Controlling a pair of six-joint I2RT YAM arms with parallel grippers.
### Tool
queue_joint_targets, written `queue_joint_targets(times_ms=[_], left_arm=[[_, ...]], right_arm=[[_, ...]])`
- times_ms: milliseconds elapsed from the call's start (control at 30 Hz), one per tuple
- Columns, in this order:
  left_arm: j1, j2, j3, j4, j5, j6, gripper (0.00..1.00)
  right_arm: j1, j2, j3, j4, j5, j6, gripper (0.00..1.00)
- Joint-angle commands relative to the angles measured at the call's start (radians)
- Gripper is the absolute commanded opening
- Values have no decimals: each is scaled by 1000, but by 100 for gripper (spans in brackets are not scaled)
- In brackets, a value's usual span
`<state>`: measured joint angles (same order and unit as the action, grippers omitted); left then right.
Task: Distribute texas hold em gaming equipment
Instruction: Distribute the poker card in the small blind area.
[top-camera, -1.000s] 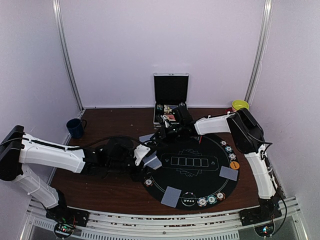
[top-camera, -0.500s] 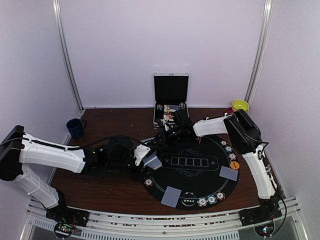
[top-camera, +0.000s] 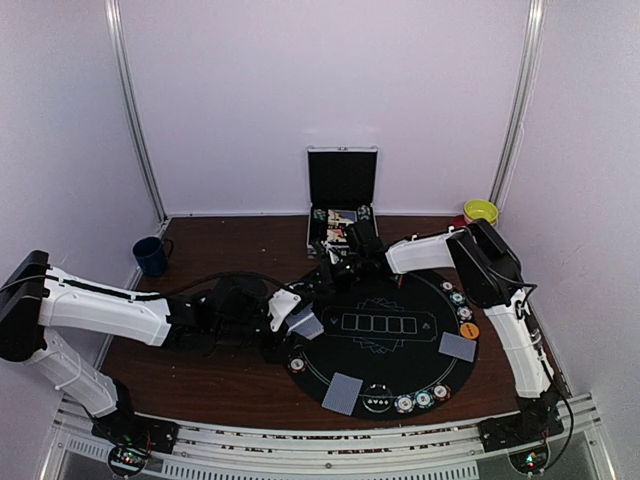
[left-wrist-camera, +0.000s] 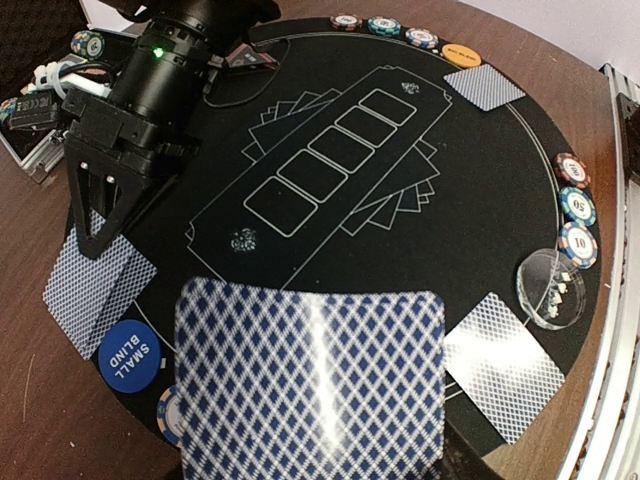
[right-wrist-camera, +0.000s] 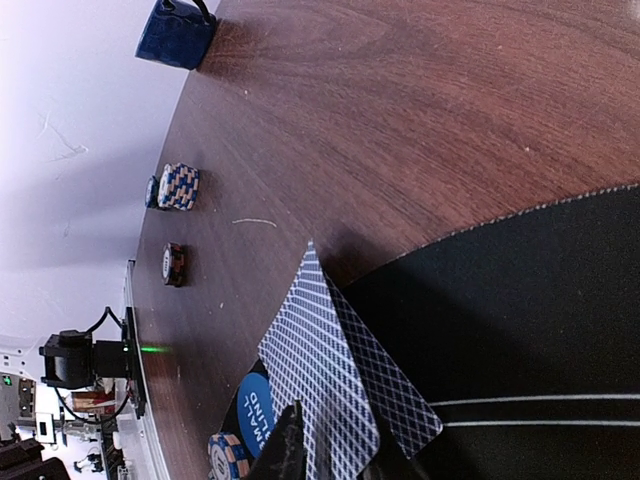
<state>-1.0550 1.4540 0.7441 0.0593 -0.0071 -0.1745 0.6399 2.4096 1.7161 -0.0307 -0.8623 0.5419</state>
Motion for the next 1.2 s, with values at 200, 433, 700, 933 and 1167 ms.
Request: queue_joint_targets(times_ms=[200, 433, 700, 933, 1167], left_arm=[[-3, 5, 22, 50, -8, -5, 53], [-3, 5, 22, 50, -11, -5, 53], [-3, 3, 21, 50, -13, -6, 53], [-3, 0, 20, 50, -11, -5, 53], [-3, -3, 20, 50, -11, -5, 53]], right_arm=[[4, -52, 17, -78, 89, -86, 25], [4, -73, 16, -106, 120, -112, 31], [19, -91, 17, -146, 137, -151, 36], [32, -108, 20, -188, 182, -176, 40], [36, -121, 30, -219, 228, -204, 44]])
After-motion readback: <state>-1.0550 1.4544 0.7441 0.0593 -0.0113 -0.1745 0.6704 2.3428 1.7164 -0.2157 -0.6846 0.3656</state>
